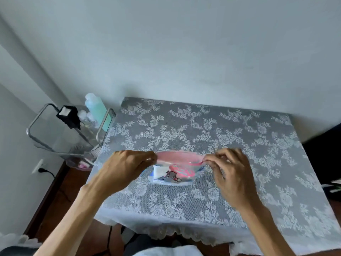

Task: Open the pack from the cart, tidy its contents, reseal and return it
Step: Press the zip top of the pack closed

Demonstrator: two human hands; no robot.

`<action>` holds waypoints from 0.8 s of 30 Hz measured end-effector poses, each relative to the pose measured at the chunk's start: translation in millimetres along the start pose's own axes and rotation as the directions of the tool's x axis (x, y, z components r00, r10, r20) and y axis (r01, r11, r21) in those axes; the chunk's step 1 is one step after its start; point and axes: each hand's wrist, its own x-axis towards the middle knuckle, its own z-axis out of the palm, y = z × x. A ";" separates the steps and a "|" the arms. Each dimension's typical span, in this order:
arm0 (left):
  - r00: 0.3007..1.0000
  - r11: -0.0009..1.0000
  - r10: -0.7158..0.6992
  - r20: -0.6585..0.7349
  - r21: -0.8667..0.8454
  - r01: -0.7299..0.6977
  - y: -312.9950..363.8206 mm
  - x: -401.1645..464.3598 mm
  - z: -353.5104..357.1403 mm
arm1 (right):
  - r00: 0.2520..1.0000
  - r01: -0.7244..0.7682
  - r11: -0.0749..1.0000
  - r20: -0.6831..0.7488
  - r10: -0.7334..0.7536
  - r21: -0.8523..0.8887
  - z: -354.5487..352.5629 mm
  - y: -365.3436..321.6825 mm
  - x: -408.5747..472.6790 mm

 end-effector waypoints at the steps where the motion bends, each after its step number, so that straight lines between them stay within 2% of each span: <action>1: 1.000 1.000 0.010 -0.016 0.013 -0.010 -2.2 1.3 -0.2 | 1.000 -0.020 1.000 0.007 0.020 -0.007 -1.4 -1.7 2.2; 7: 0.999 0.996 -0.011 -0.039 -0.084 0.008 0.0 2.0 0.0 | 0.994 -0.060 0.995 0.100 0.052 0.076 -7.8 -5.5 1.8; 13: 0.998 0.983 -0.021 -0.060 -0.186 0.010 4.8 0.3 3.1 | 0.978 -0.025 0.958 0.206 -0.035 0.285 -17.9 -9.3 6.3; 17: 0.993 0.963 -0.058 -0.104 -0.269 0.028 -1.1 -1.1 3.9 | 0.995 -0.021 0.880 0.100 -0.030 0.475 -21.4 -9.6 7.8; 20: 0.992 0.965 -0.053 -0.112 -0.261 0.022 -7.0 -5.7 2.7 | 0.991 -0.098 0.831 0.130 0.032 0.547 -22.3 -2.1 4.0; 21: 0.992 0.963 -0.036 -0.122 -0.269 0.002 -5.6 -8.5 1.7 | 0.994 -0.092 0.805 0.100 0.040 0.586 -23.7 -1.2 3.2; 24: 0.994 0.965 0.006 -0.105 -0.260 -0.033 -1.8 -9.9 -2.5 | 0.992 -0.100 0.826 0.122 0.038 0.555 -26.8 2.2 5.5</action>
